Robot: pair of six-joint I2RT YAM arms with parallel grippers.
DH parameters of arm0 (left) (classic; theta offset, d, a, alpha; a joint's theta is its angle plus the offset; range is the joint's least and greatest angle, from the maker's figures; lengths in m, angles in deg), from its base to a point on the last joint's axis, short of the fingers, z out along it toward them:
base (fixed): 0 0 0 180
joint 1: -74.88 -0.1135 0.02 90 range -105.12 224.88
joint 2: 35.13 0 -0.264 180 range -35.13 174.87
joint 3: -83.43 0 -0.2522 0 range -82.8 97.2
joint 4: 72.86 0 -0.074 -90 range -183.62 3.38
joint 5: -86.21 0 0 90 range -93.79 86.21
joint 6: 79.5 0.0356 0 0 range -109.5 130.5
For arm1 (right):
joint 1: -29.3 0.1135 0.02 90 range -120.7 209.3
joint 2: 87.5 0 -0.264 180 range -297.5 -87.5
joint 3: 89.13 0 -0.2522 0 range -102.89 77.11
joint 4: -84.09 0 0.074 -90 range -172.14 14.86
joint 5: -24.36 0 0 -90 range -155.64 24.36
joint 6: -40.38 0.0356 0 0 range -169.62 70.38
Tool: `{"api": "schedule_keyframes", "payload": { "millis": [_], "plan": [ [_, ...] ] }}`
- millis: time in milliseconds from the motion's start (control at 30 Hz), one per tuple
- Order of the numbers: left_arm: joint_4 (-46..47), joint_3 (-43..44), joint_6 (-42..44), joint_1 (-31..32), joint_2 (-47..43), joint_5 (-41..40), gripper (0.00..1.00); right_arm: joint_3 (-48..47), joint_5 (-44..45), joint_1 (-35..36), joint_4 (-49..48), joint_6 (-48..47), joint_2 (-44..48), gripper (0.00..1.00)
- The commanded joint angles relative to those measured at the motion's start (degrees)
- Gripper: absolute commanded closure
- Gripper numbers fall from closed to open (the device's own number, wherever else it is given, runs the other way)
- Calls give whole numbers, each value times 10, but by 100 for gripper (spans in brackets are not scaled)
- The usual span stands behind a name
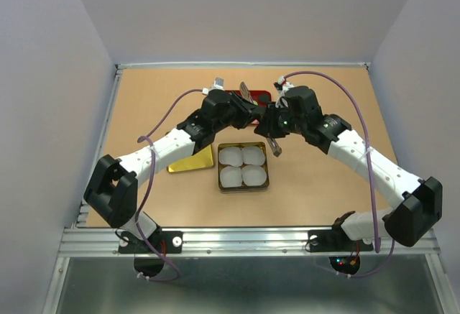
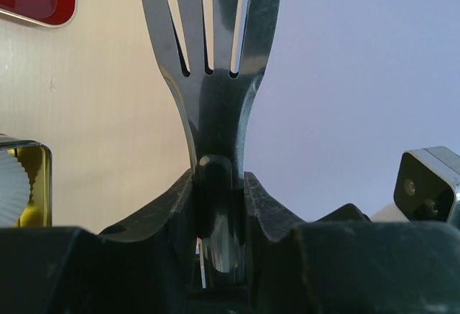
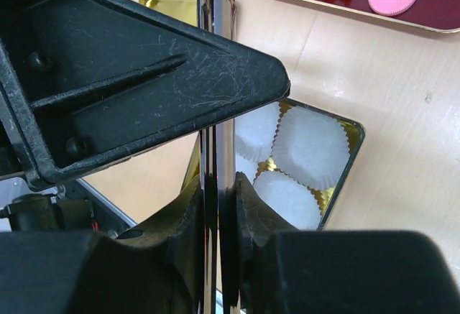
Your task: Pack the cookies
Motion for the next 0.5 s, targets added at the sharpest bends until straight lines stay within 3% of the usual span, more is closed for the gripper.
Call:
{"api": "schedule_keyframes", "payload": {
  "millis": [0, 133, 267, 467],
  "plan": [
    [22, 6, 12, -2, -23, 2, 62, 3, 19, -3, -14, -7, -1, 83],
    [13, 15, 29, -3, -21, 1, 44, 3, 29, -4, -13, -2, -2, 88],
    [-41, 39, 62, -4, -24, -7, 32, -1, 34, -4, -11, 4, -6, 88],
    [-109, 3, 85, -17, -102, -99, 15, -51, 74, -3, 11, 5, -37, 88]
  ]
}}
